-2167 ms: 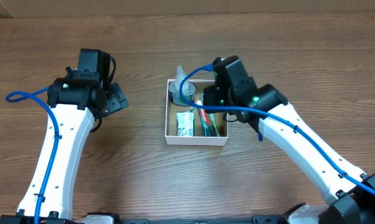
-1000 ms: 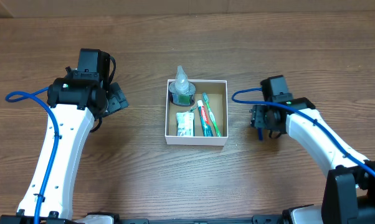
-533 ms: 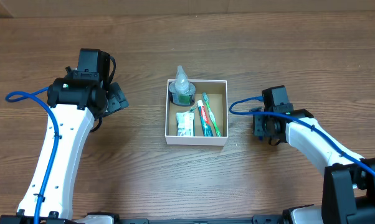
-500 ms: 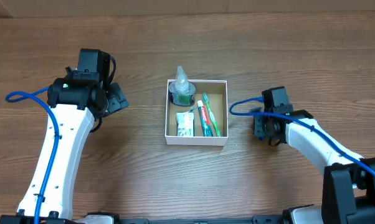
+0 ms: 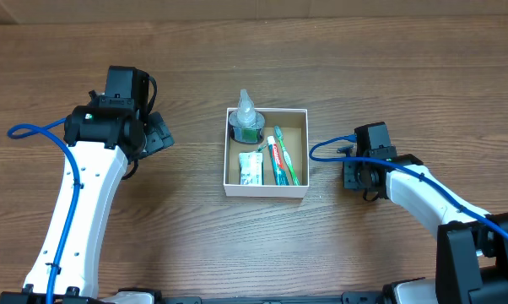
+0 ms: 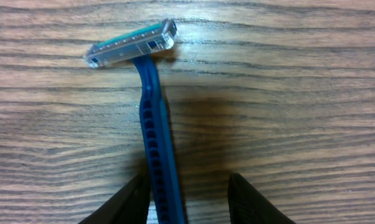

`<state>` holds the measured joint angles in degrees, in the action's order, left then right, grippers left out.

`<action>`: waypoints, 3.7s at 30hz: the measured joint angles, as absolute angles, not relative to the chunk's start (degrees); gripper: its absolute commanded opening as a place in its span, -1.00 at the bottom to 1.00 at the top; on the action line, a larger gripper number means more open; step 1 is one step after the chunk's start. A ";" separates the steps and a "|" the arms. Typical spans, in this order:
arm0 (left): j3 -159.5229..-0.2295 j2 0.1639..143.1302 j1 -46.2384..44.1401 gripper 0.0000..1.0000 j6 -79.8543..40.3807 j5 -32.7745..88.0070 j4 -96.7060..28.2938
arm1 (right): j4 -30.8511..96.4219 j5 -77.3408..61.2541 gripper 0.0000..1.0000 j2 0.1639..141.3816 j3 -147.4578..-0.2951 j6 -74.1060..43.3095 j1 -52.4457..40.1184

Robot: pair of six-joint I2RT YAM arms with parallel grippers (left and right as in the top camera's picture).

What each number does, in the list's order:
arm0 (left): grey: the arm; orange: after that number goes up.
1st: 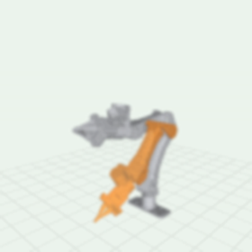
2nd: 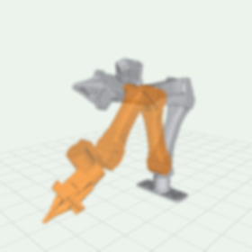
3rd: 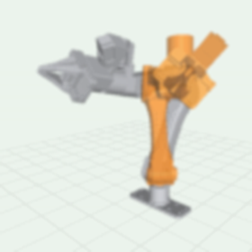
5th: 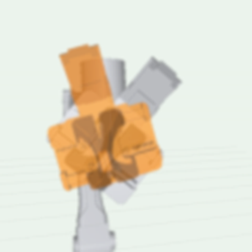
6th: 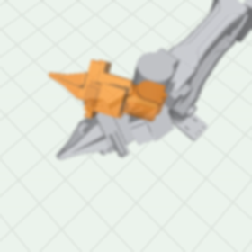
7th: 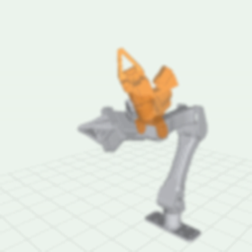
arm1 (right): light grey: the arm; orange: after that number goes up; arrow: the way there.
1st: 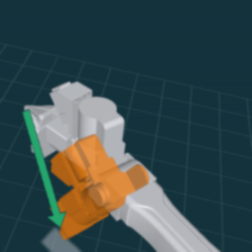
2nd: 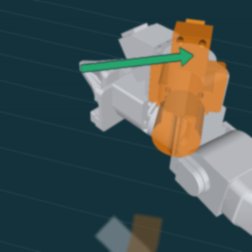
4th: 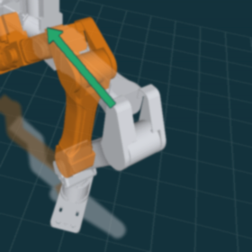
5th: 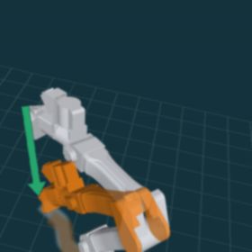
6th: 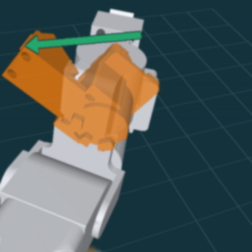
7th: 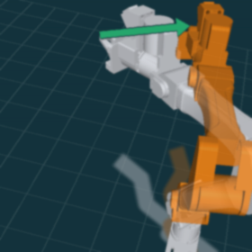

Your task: Pack container

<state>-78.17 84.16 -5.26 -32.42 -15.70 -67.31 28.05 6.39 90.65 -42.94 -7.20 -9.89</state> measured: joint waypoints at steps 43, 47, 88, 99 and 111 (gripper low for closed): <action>-78.17 84.16 -5.26 1.00 -32.42 -15.70 -67.35 | 41.95 4.91 -0.92 90.89 -52.64 -7.09 -9.89; -78.17 84.16 -5.26 1.00 -32.42 -15.70 -67.29 | 50.11 3.09 -0.92 90.94 -63.09 -7.27 -9.89; -78.17 84.16 -5.26 1.00 -32.42 -15.70 -67.31 | 47.16 -8.10 -0.05 90.94 -72.53 -19.66 -28.64; -78.17 84.16 -5.26 1.00 -32.42 -15.70 -67.31 | 48.75 -8.12 1.00 90.91 -72.77 -19.44 -28.32; -78.17 84.16 -5.26 1.00 -32.42 -15.70 -67.31 | 56.84 -5.48 1.00 77.58 -79.53 -18.11 -16.60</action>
